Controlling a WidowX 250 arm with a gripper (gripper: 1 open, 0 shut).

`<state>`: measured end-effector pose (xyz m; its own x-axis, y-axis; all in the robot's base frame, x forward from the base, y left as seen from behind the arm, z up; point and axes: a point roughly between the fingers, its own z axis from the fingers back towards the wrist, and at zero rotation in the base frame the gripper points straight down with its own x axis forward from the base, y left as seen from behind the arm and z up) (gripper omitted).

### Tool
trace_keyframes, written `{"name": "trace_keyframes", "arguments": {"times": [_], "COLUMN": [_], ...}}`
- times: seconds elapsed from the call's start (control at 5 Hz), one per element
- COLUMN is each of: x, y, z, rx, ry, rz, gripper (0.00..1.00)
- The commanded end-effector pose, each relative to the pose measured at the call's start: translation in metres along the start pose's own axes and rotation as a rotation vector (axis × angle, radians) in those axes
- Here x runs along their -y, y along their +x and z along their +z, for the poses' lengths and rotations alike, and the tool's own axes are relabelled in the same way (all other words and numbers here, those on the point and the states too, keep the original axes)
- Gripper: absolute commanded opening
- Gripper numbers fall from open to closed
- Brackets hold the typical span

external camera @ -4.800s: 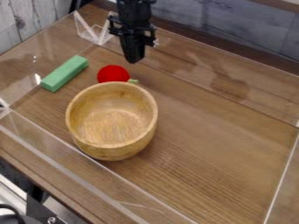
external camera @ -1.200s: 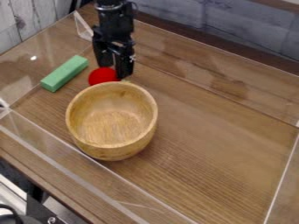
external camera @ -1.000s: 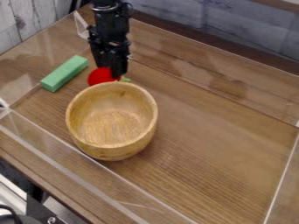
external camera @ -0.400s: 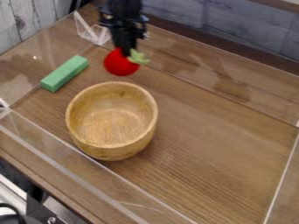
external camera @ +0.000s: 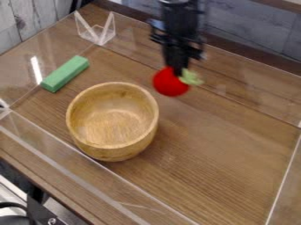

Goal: Move the red fruit to the right

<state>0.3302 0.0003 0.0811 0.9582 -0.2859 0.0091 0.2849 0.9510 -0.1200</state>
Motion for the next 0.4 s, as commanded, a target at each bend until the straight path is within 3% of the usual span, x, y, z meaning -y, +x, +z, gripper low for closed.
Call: {"name": "trace_keyframes", "arguments": {"times": [0.0,0.2], "x": [0.039,0.074], "y": [0.011,0.016], "z": [0.009,-0.009], "rx": [0.072,0.061], "ry": [0.019,0.004], "rz": [-0.043,-0.083], "gripper": [0.00,0.00]}}
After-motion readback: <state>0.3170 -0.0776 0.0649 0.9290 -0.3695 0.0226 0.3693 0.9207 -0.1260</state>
